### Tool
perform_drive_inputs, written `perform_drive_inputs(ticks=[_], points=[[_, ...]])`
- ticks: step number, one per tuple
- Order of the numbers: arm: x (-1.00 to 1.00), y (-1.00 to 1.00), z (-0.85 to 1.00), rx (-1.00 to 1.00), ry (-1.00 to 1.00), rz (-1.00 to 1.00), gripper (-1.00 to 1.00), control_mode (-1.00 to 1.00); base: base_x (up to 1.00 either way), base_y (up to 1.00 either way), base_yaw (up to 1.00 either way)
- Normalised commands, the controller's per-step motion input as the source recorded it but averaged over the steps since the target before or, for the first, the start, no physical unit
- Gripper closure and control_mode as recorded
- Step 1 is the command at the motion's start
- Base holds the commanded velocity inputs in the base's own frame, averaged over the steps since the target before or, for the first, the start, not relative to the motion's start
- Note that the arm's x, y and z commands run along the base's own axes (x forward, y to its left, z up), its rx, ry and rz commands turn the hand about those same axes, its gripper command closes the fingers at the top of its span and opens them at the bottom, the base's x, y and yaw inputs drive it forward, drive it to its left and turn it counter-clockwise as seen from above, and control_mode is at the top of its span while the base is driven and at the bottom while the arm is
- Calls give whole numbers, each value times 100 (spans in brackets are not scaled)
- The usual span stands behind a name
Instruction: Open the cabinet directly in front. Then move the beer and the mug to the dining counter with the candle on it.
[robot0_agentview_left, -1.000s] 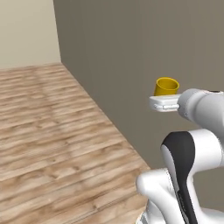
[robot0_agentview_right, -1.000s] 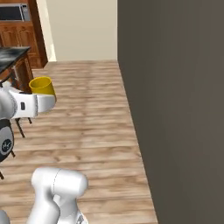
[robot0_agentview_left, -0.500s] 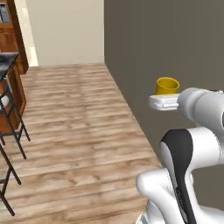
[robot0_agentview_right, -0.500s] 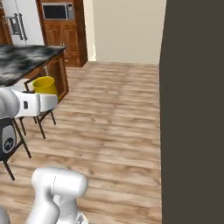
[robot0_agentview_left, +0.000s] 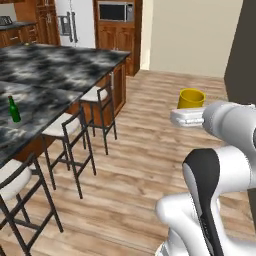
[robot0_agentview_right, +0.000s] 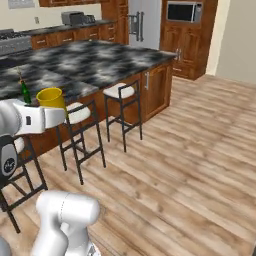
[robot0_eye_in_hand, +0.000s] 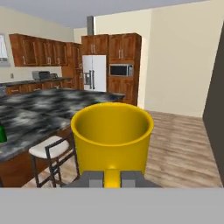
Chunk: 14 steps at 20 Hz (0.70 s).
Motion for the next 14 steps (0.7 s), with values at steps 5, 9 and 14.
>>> perform_drive_inputs(ticks=[5,9,14], points=[[0,0,0,0,0,0,100,100,0,0,81],[0,0,0,0,0,0,100,100,20,-11,72],[0,0,0,0,0,0,100,100,38,-88,32]])
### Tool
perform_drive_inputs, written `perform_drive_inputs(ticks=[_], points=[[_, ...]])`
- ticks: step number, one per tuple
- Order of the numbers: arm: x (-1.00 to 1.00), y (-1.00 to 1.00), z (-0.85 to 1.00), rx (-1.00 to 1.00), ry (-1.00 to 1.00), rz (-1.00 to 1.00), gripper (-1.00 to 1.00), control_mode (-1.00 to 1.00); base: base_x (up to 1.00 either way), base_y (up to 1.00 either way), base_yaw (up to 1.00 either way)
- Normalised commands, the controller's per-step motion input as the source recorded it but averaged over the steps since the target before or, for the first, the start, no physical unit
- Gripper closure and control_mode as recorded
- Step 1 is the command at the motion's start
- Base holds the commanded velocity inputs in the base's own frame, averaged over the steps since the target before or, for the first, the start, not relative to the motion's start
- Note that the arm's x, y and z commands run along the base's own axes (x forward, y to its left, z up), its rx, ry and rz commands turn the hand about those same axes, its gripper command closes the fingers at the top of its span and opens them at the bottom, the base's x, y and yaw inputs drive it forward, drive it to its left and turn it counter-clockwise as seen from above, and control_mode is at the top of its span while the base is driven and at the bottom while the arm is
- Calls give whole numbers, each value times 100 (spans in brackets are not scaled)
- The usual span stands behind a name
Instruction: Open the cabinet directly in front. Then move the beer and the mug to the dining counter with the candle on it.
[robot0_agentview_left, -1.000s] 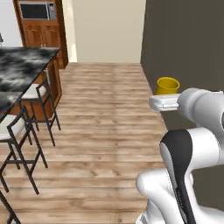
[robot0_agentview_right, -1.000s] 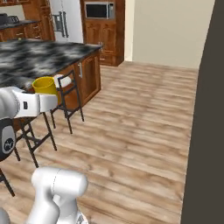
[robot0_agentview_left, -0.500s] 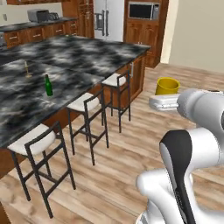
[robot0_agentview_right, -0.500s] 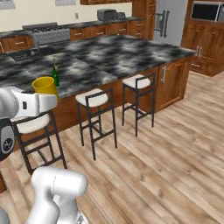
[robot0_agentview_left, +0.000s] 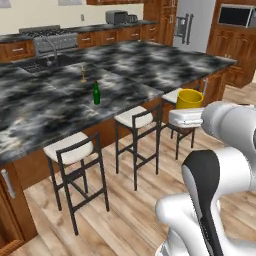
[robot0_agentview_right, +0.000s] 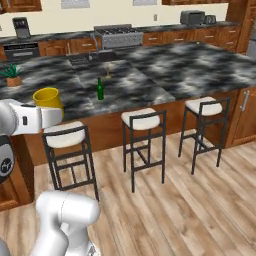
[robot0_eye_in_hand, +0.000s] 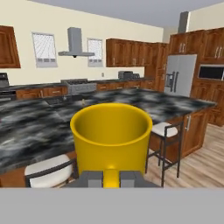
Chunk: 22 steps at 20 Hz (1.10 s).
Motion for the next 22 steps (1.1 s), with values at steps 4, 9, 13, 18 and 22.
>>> perform_drive_inputs(ticks=[4,9,13,18,22], points=[[0,0,0,0,0,0,100,100,31,-100,29],[0,0,0,0,0,0,100,100,49,-100,26],[0,0,0,0,0,0,100,100,95,-100,25],[0,0,0,0,0,0,100,100,92,-100,29],[0,0,0,0,0,0,100,100,42,-100,36]])
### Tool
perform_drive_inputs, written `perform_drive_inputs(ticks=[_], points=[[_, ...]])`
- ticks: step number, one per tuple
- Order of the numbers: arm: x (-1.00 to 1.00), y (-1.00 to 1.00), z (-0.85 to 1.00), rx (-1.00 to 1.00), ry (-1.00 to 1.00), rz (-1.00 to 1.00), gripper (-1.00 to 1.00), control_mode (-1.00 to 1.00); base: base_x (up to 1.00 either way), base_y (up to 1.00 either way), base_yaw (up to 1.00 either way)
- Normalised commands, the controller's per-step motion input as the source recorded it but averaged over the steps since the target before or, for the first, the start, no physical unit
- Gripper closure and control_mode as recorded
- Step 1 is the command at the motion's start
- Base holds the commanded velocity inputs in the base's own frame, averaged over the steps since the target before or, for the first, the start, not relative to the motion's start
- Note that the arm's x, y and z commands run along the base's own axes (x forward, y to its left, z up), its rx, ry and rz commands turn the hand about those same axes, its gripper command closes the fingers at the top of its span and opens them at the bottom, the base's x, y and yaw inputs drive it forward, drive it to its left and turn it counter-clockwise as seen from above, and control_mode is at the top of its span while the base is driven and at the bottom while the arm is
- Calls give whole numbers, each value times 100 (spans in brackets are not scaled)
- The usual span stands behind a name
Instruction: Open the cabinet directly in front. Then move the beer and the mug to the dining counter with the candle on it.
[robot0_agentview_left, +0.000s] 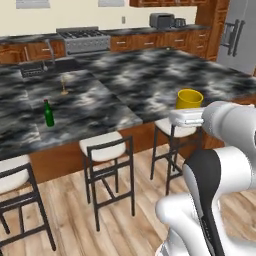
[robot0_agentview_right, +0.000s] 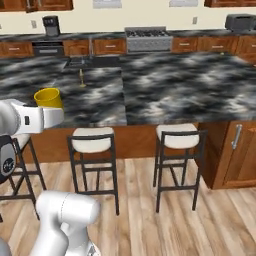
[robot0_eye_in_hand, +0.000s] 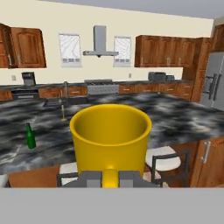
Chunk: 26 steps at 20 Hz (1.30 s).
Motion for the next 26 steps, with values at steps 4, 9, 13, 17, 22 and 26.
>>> perform_drive_inputs(ticks=[4,9,13,17,22,26], points=[[0,0,0,0,0,0,100,100,9,-95,40],[0,0,0,0,0,0,100,100,3,-71,35],[0,0,0,0,0,0,100,100,45,-8,3],[0,0,0,0,0,0,100,100,83,0,0],[0,0,0,0,0,0,100,100,95,0,0],[0,0,0,0,0,0,100,100,49,-27,11]])
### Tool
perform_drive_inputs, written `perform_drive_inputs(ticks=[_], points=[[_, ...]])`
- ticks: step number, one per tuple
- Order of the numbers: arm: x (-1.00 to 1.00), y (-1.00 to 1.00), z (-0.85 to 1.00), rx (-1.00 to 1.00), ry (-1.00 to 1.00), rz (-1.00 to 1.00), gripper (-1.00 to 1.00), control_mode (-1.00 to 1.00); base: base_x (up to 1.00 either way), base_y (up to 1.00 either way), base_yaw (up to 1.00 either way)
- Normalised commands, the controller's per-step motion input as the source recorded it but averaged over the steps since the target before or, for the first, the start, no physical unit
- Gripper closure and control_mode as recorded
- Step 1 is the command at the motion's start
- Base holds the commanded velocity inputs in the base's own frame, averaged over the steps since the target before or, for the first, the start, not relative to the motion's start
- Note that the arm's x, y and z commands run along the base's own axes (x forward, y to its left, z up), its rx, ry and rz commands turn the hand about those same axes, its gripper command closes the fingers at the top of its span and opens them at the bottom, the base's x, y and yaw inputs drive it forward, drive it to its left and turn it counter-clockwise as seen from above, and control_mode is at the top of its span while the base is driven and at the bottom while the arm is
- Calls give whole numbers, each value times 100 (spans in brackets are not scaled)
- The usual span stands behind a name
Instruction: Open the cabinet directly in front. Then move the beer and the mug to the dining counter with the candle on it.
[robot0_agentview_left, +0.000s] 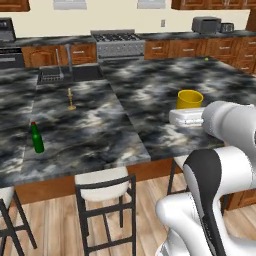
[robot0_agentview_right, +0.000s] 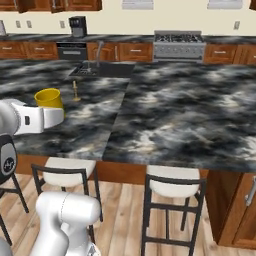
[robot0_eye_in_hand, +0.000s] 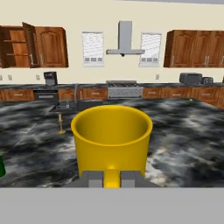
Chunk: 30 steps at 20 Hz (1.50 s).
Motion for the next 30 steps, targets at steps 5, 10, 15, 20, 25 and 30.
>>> perform_drive_inputs(ticks=[5,10,15,20,25,30], points=[[0,0,0,0,0,0,100,100,10,-35,15],[0,0,0,0,0,0,100,100,0,-17,4],[0,0,0,0,0,0,100,100,0,-19,5],[0,0,0,0,0,0,100,100,61,-9,0],[0,0,0,0,0,0,100,100,68,-3,0],[0,0,0,0,0,0,100,100,70,-5,0]])
